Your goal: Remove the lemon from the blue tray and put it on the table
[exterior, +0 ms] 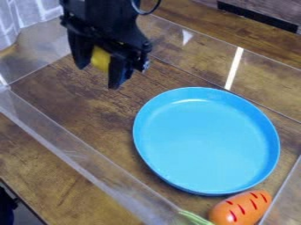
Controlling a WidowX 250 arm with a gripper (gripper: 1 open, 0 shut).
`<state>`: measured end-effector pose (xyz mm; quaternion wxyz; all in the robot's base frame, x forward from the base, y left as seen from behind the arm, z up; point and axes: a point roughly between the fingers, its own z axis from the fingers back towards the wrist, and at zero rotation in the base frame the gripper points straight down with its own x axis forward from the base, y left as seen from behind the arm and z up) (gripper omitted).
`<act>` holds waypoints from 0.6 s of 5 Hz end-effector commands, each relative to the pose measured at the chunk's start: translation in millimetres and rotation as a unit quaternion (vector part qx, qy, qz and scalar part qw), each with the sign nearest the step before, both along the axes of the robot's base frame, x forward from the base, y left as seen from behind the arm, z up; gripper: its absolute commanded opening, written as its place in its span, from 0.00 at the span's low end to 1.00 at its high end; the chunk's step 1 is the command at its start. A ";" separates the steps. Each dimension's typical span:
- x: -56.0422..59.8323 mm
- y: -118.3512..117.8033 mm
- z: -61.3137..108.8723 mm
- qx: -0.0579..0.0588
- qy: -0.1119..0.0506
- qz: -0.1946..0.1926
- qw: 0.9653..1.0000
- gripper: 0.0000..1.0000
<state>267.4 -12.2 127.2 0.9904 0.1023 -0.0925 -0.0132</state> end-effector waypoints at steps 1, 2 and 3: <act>0.4 0.9 13.3 -0.004 -0.030 0.001 1.000 0.00; 2.2 -2.4 7.3 -0.005 -0.029 -0.003 1.000 1.00; 4.5 -1.9 -1.7 -0.009 -0.026 -0.001 1.000 1.00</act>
